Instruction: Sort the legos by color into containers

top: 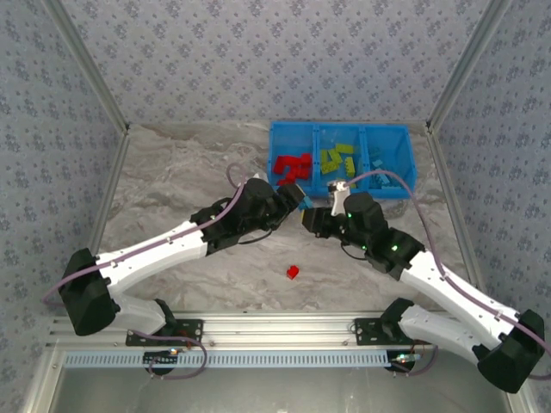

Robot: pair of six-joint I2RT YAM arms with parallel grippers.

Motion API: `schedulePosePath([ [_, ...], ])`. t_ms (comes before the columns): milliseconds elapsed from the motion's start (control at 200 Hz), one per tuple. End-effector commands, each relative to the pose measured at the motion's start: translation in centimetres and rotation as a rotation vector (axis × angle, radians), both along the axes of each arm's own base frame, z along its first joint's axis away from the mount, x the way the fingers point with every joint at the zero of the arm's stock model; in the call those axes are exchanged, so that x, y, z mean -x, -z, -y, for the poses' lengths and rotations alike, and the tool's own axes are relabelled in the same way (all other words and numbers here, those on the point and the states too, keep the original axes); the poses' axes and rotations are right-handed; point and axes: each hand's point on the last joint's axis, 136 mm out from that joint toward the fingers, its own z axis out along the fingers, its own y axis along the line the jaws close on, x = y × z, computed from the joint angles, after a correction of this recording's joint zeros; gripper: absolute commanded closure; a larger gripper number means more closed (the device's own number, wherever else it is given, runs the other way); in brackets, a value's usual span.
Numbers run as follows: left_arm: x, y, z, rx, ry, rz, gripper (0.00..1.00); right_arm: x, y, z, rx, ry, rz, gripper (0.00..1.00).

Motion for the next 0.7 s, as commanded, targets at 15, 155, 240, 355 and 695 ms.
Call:
schedulePosePath([
  [15, -0.6, -2.2, -2.4, -0.158, 0.04, 0.218, 0.31, -3.0, 0.1, 6.9, 0.074, 0.259, -0.061, 0.78],
  [155, 1.1, -1.8, -3.0, -0.398, 0.294, 0.47, 0.31, -7.4, 0.4, 13.9, 0.119, 0.444, -0.138, 0.78],
  [240, 3.6, -1.1, -3.0, -0.467, 0.493, 0.61, 0.31, -10.6, 1.2, 17.9, 0.15, 0.529, -0.183, 0.77],
  [355, 7.0, -0.2, -4.1, -0.477, 0.671, 0.727, 0.3, -15.1, 3.2, 22.9, 0.203, 0.626, -0.23, 0.78],
  [695, 11.7, 1.3, -6.1, -0.471, 0.848, 0.774, 0.12, -26.8, 6.3, 26.3, 0.295, 0.625, -0.353, 0.59],
])
